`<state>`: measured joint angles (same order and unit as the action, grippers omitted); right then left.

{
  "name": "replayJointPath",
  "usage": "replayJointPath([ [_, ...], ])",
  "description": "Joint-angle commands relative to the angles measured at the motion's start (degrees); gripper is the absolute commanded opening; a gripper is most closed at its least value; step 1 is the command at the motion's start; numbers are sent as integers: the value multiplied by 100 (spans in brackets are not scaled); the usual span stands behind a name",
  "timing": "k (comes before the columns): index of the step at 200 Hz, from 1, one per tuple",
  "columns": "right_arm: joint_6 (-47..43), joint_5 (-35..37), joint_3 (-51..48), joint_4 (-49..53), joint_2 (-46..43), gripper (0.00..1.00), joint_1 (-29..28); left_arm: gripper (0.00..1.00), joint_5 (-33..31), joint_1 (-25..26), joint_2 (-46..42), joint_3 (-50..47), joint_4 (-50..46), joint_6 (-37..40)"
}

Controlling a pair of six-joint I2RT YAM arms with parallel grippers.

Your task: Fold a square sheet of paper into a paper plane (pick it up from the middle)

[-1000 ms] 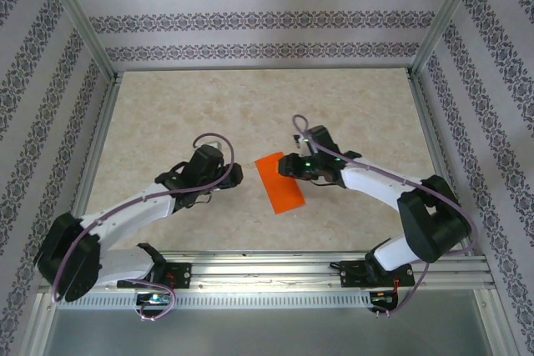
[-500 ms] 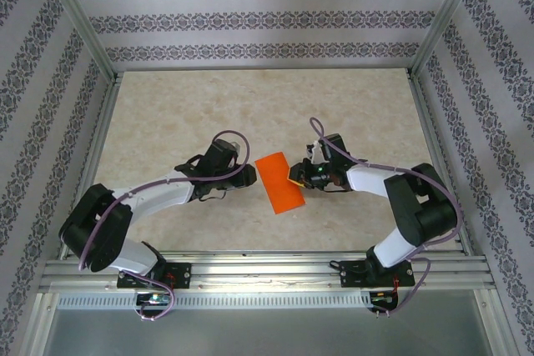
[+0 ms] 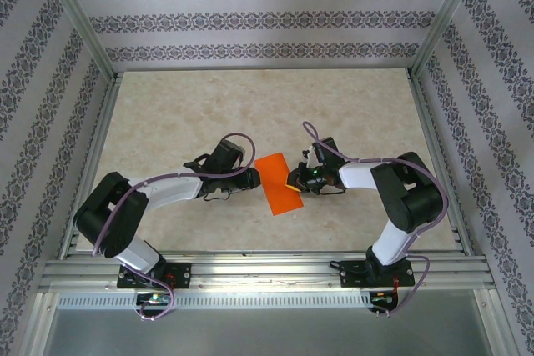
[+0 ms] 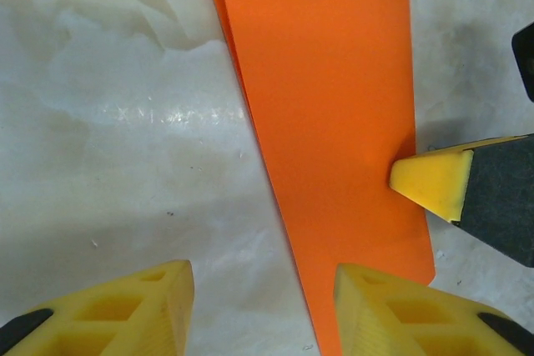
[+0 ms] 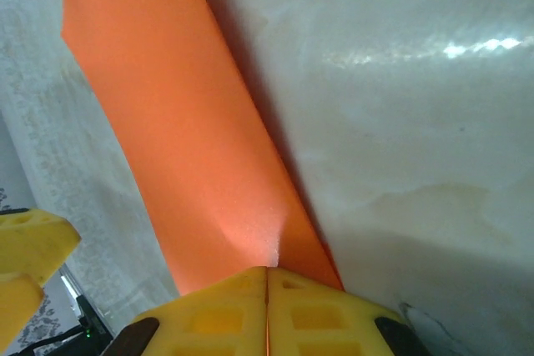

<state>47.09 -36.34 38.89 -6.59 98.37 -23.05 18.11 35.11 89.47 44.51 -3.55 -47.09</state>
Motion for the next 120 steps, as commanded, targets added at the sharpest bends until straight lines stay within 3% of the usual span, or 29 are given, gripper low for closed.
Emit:
replayJointPath([
  [1,277,215,-154,-130,216,9,-37,50,150,-79,118,204,114,-148],
  [71,886,451,-539,-624,113,9,-244,52,301,-189,664,522,273,-364],
  [120,1032,426,-637,-841,122,9,-261,48,698,-371,1102,691,840,-607],
])
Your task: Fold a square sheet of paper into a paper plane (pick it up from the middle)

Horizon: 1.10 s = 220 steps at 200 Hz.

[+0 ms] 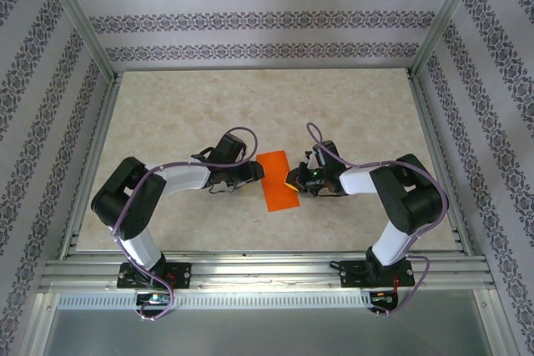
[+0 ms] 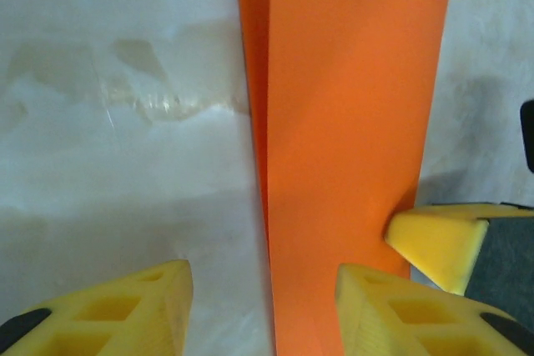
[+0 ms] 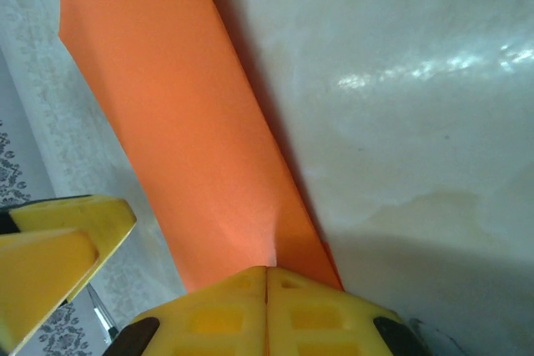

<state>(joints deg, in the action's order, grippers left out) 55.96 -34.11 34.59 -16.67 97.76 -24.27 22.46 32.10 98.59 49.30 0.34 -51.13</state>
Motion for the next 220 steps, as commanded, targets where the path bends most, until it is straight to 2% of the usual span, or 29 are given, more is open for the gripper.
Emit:
replayJointPath([
  [1,148,203,-207,165,187,9,-139,48,274,-71,202,221,459,-203],
  [38,205,143,-268,16,251,8,-139,40,502,-81,518,361,643,-290],
  [105,280,89,-286,-109,298,8,-148,38,558,-81,709,389,760,-461],
  [145,288,88,-286,-113,288,8,-148,32,647,-81,728,269,1086,-641],
  [220,297,84,-264,-69,253,8,-134,27,677,-81,612,80,1336,-819],
])
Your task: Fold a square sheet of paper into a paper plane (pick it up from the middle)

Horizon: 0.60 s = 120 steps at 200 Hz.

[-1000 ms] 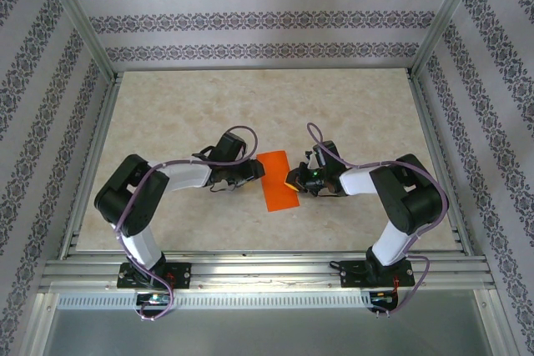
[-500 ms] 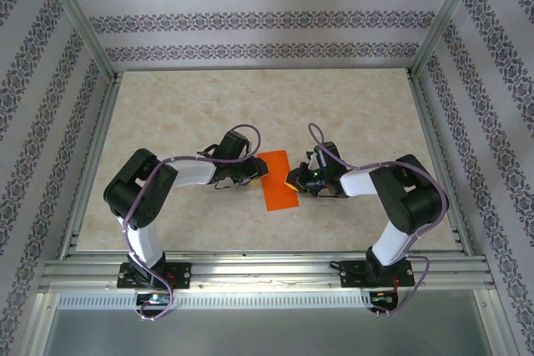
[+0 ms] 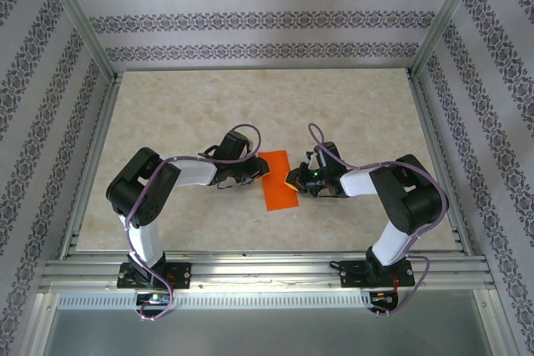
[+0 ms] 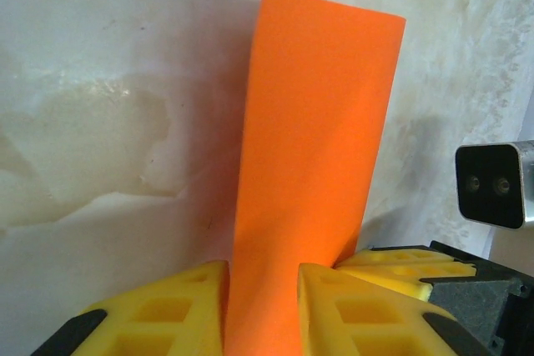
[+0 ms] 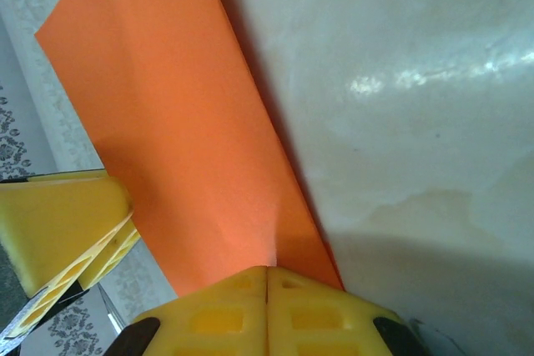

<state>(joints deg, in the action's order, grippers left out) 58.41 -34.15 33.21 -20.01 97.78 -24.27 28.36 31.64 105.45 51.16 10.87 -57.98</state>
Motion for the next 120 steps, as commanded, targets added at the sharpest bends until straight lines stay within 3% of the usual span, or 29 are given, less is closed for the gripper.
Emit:
replayJointPath([
  [1,50,86,-129,263,251,8,-137,27,89,-35,-76,-106,288,-139],
  [41,50,84,-113,285,233,9,-134,26,43,-35,-232,-287,350,-230],
  [120,-321,22,-22,444,-270,14,-130,7,18,-34,-393,-393,416,-249],
])
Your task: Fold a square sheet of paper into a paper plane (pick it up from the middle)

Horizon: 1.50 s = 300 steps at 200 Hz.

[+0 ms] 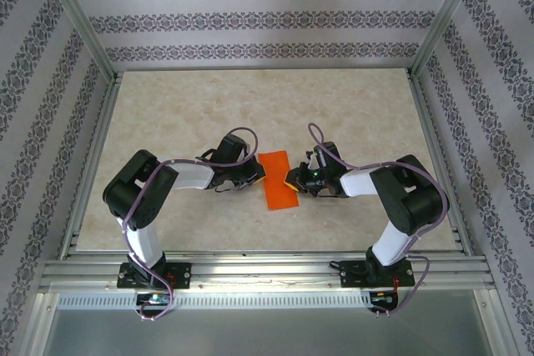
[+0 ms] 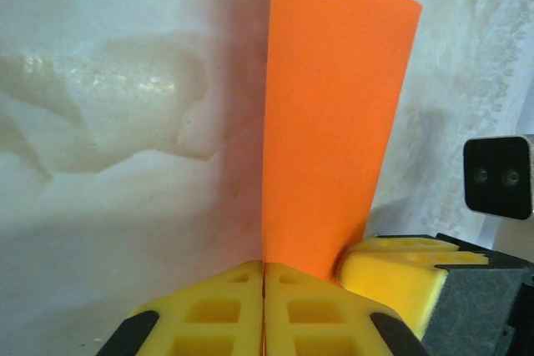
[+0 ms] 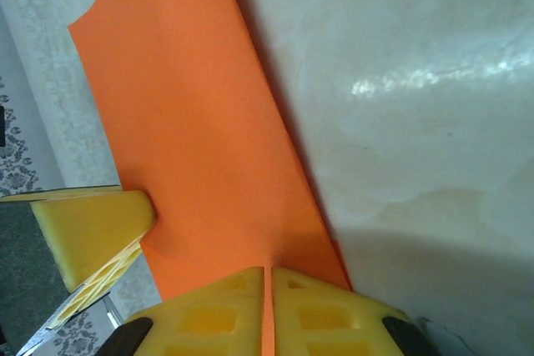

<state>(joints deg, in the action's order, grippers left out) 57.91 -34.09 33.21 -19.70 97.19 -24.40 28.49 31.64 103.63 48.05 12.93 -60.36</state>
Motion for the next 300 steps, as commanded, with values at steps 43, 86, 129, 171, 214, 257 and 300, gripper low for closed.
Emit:
replayJointPath([
  [43,-970,400,13,965,-1215,28,-100,6,56,-74,-412,-161,149,15],
  [86,-2328,2120,124,2335,-2913,45,-120,5,56,-162,-736,-436,87,77],
  [129,-2938,2556,-229,2404,-4040,98,300,4,80,-285,-964,-584,2,102],
  [171,-2361,766,-474,1611,-4181,98,1178,4,114,-323,-1012,-602,-19,102],
  [214,-3030,649,-374,1654,-4101,86,734,3,314,-406,-931,-726,384,-171],
  [257,-4947,2717,-625,1776,-4141,78,-1478,3,491,-492,-862,-858,1003,-631],
  [300,-6968,4074,-1294,756,-3872,71,-3222,1,507,-500,-858,-852,1009,-679],
])
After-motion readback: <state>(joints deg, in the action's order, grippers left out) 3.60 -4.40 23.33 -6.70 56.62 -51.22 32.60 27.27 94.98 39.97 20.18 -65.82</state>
